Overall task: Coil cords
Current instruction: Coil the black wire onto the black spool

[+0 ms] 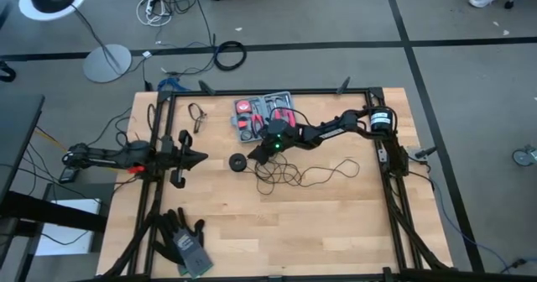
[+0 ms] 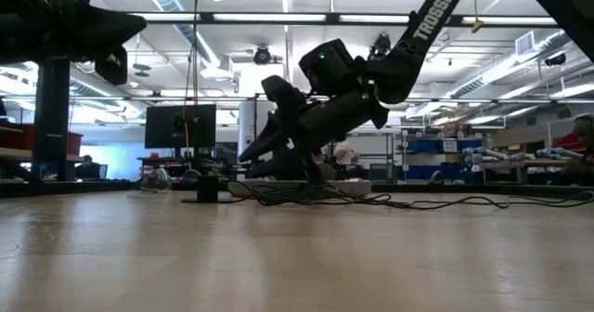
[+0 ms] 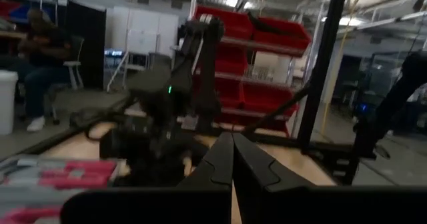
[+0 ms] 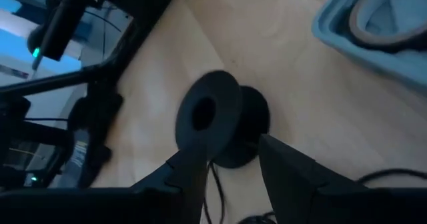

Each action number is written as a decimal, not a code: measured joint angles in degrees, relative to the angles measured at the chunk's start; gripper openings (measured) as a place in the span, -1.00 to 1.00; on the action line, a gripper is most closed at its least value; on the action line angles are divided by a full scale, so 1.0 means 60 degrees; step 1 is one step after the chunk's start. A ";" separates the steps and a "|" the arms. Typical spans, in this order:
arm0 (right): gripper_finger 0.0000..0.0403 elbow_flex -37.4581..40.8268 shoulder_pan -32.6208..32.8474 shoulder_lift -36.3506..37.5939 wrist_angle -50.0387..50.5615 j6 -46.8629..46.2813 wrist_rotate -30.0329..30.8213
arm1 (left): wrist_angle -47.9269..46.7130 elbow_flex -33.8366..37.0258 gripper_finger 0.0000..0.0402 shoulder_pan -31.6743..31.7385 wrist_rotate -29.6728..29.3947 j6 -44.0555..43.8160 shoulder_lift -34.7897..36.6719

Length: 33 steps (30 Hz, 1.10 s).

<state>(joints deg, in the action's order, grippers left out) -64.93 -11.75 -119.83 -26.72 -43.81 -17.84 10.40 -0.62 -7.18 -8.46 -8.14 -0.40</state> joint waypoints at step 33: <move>-0.44 -0.0280 0.0131 0.0214 0.0897 0.0496 -0.0057 | -0.0423 0.0002 -0.96 0.0004 -0.0763 -0.0219 -0.0004</move>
<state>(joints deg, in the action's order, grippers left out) -66.61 -10.97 -118.55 -21.34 -40.84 -18.18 7.86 -0.61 -7.16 -13.04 -9.45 -0.43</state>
